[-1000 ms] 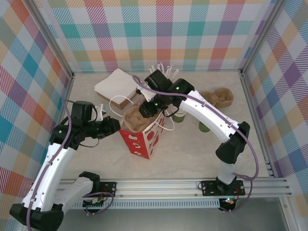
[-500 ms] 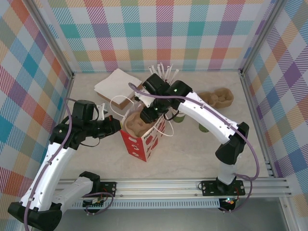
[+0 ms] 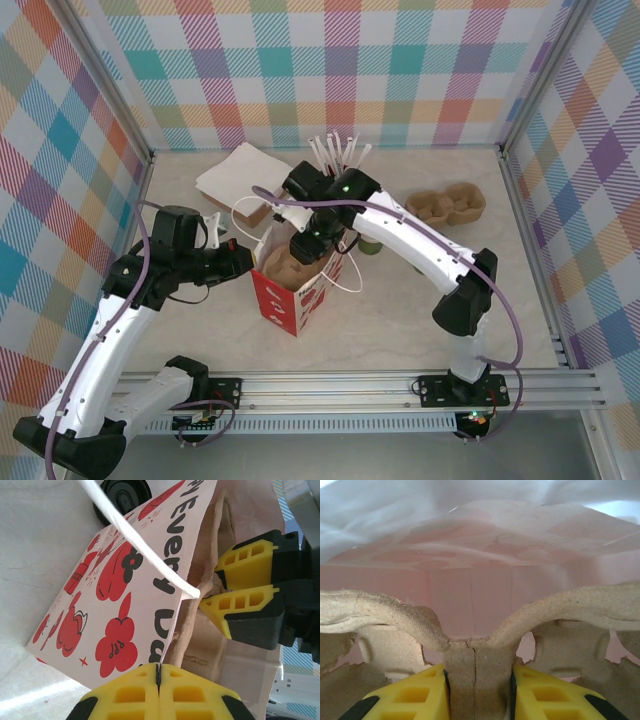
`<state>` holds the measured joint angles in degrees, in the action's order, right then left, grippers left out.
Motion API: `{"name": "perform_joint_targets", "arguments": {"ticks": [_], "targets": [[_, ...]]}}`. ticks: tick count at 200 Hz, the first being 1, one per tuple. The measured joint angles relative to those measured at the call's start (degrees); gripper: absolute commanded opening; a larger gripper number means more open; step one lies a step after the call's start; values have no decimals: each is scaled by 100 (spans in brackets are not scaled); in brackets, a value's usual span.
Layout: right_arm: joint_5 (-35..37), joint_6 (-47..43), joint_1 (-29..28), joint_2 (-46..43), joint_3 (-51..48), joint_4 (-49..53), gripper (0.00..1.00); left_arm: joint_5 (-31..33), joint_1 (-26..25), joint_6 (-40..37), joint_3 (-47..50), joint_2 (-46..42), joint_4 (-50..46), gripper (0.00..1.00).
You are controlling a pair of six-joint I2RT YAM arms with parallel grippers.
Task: Pack the takeout coffee
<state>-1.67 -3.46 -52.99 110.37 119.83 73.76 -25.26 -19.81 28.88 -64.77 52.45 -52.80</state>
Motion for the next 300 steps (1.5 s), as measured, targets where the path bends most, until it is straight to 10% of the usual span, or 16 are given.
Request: {"name": "perform_joint_targets", "arguments": {"ticks": [300], "targets": [[63,-24,-227,793,-129,293,31,442,-184,629,72,-120,55,4]]}}
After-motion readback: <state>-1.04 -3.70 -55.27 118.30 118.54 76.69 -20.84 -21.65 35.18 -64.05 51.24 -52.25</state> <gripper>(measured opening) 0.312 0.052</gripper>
